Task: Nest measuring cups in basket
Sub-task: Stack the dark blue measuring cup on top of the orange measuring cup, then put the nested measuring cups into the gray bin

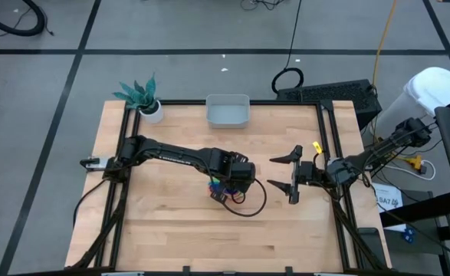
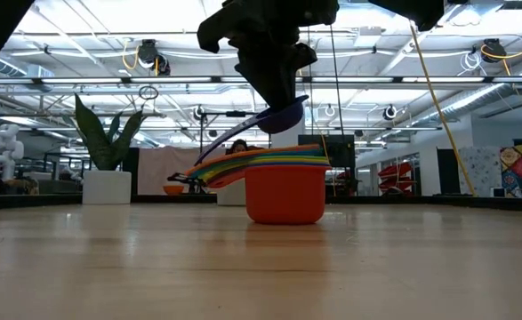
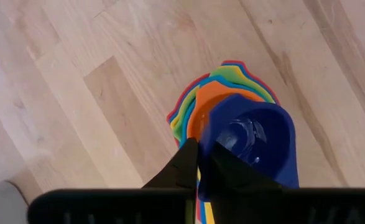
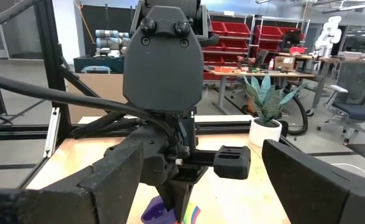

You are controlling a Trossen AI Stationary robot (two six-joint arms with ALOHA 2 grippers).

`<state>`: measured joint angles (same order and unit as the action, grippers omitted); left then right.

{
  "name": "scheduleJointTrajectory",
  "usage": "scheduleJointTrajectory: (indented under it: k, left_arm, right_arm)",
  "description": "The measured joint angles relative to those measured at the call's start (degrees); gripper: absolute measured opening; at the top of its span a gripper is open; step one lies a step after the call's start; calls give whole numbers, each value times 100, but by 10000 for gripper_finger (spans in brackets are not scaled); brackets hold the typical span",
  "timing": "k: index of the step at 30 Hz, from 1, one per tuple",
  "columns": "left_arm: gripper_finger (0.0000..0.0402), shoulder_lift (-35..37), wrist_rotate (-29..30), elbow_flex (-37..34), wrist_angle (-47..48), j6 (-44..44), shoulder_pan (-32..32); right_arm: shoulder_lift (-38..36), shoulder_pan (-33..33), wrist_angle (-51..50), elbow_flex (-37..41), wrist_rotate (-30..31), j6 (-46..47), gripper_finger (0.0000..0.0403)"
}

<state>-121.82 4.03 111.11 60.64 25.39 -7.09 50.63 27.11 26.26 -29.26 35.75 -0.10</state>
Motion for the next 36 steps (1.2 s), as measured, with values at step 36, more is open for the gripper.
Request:
scheduleJointTrajectory:
  k: [36]
  left_arm:
    - [47,641,399,0,1021,-778,-435]
  right_arm:
    - [2,120,-732,2,-4,481,322]
